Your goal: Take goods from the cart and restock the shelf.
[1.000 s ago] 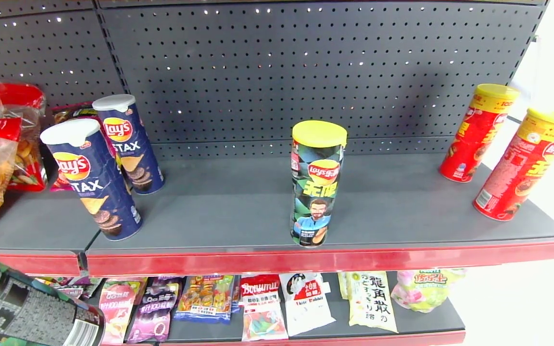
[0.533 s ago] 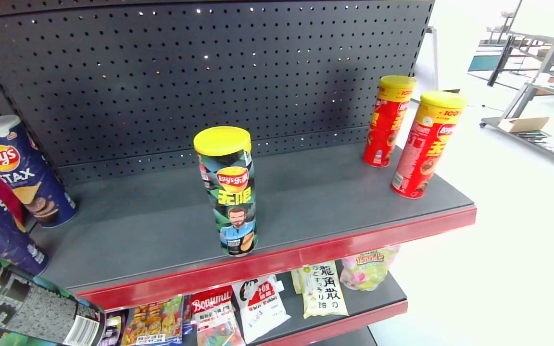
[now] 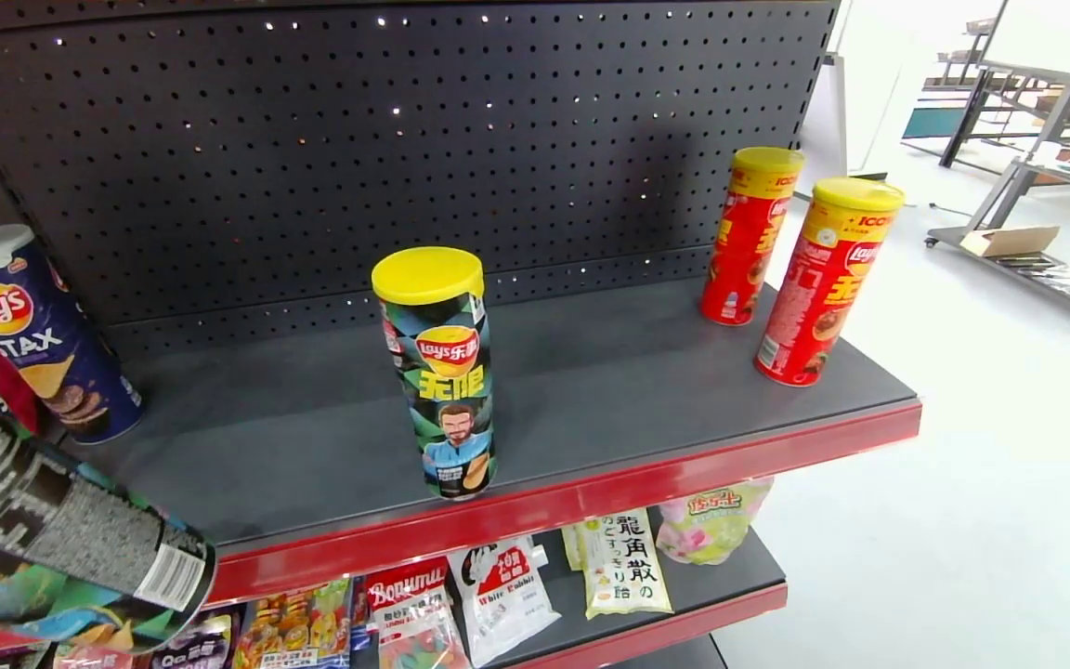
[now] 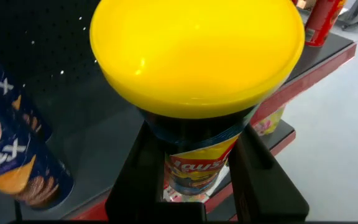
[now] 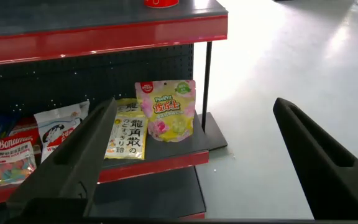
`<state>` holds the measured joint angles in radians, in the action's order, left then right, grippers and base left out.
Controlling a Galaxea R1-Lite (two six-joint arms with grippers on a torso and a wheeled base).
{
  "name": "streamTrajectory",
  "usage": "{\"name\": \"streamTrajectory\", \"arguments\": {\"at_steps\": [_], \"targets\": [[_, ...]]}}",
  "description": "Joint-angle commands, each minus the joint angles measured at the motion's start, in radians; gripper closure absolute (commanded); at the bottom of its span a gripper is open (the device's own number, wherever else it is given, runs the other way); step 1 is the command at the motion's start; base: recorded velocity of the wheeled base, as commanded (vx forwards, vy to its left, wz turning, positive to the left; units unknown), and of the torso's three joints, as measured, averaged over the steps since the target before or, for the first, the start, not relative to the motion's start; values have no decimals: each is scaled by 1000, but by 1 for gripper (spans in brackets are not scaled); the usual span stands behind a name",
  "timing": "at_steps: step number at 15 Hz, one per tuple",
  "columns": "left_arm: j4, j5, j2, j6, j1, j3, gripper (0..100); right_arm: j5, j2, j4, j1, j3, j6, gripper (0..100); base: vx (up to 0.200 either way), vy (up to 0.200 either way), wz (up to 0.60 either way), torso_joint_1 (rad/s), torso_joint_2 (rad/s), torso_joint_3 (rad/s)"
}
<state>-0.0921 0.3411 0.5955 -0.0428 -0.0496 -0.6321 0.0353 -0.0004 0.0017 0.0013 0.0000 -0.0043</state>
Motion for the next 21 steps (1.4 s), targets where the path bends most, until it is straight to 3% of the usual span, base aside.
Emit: {"name": "streamTrajectory", "arguments": {"at_steps": [1, 4, 11, 13, 15, 18, 21], "targets": [[118, 55, 198, 0, -1, -9, 100, 5, 2, 0, 0, -2, -11, 0, 0, 0, 0, 0, 0, 0], [192, 96, 294, 0, -1, -14, 100, -29, 2, 0, -1, -2, 13, 0, 0, 0, 0, 0, 0, 0], [198, 147, 392, -6, -1, -34, 100, -29, 2, 0, -1, -2, 9, 0, 0, 0, 0, 0, 0, 0], [249, 147, 438, -6, -27, -34, 100, -29, 2, 0, -1, -2, 9, 0, 0, 0, 0, 0, 0, 0], [373, 148, 521, -6, -55, -35, 100, -29, 2, 0, -1, 0, 9, 0, 0, 0, 0, 0, 0, 0], [397, 144, 610, -25, -65, -97, 100, -29, 2, 0, -1, -2, 9, 0, 0, 0, 0, 0, 0, 0], [399, 113, 734, -54, -81, -235, 100, -29, 2, 0, -1, -2, 9, 0, 0, 0, 0, 0, 0, 0]]}}
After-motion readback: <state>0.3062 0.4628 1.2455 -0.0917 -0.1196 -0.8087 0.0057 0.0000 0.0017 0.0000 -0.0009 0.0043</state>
